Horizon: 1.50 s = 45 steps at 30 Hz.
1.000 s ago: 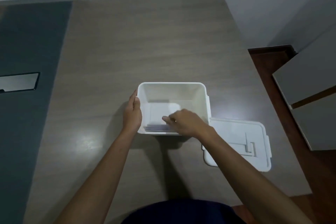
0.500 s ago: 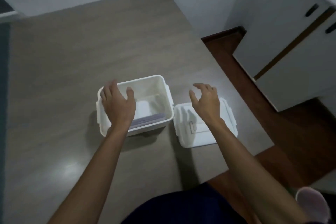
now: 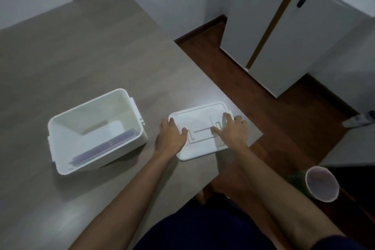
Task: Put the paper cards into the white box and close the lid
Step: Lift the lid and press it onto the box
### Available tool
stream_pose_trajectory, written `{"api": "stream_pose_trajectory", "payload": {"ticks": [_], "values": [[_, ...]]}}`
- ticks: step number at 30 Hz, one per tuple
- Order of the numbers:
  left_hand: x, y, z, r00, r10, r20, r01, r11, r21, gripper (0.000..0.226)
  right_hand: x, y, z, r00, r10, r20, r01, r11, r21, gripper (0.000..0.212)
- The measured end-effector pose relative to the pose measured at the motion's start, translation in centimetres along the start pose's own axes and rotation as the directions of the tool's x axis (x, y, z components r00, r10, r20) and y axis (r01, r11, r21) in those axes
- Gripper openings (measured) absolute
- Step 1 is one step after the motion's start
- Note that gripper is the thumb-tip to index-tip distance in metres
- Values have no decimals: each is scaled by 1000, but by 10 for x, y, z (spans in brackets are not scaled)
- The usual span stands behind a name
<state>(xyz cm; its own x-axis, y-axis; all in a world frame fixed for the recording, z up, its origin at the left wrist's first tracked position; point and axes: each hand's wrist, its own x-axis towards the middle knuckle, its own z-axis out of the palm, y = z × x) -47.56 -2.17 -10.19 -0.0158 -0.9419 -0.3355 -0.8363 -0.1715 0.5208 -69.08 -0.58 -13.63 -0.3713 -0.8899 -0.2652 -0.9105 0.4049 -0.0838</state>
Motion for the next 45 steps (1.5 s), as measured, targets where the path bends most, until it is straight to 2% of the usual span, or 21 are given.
{"api": "stream_pose_trajectory", "payload": {"ticks": [2,4,6,10,12,14,16,18,21,24,28,33,35,39,42,45], "values": [[3,-9,16,992,-121,38,119,991,57,68,-2,4,2,1000,10,-13,-10,1000,21,80],[5,-10,27,988,-152,36,150,987,53,76,-4,7,4,999,37,-6,-37,996,84,81],[8,-2,29,982,-184,33,184,983,-18,77,-5,9,5,997,77,4,-77,986,150,84],[12,22,10,962,-270,26,270,938,-216,66,-5,9,4,989,146,1,-141,949,282,91],[10,34,-4,969,-241,-52,216,930,-297,66,-7,5,-2,983,186,11,-174,900,401,93],[5,50,-24,971,-136,-195,71,949,-308,64,-7,-2,-13,977,211,29,-194,826,529,97],[2,57,-53,935,-28,-352,-67,965,-254,62,-6,-24,-29,980,199,23,-169,763,624,103],[0,58,-84,875,37,-483,-144,972,-187,64,-3,-49,-48,984,178,-1,-129,720,682,105],[-3,33,-132,783,36,-621,-168,974,-154,65,-3,-99,-75,996,64,-64,2,691,723,95],[-10,-12,-174,737,-92,-669,-79,972,-221,67,-7,-154,-94,992,-76,-97,122,741,660,95],[-28,-85,-203,711,-268,-650,91,952,-294,68,-26,-224,-101,966,-245,-80,249,812,527,98],[-60,-156,-200,708,-423,-565,257,900,-351,65,-58,-274,-83,931,-364,11,332,862,383,101],[-66,-177,-194,724,-441,-531,283,891,-354,66,-65,-281,-73,928,-373,19,341,867,363,103],[-67,-203,-189,758,-431,-490,248,885,-395,65,-71,-283,-62,925,-373,-63,370,854,365,102],[-61,-213,-186,761,-523,-385,254,785,-565,72,-69,-278,-52,925,-373,-77,372,843,388,101],[-55,-219,-184,764,-590,-260,284,670,-685,52,-62,-276,-42,936,-346,61,270,820,505,105]]}}
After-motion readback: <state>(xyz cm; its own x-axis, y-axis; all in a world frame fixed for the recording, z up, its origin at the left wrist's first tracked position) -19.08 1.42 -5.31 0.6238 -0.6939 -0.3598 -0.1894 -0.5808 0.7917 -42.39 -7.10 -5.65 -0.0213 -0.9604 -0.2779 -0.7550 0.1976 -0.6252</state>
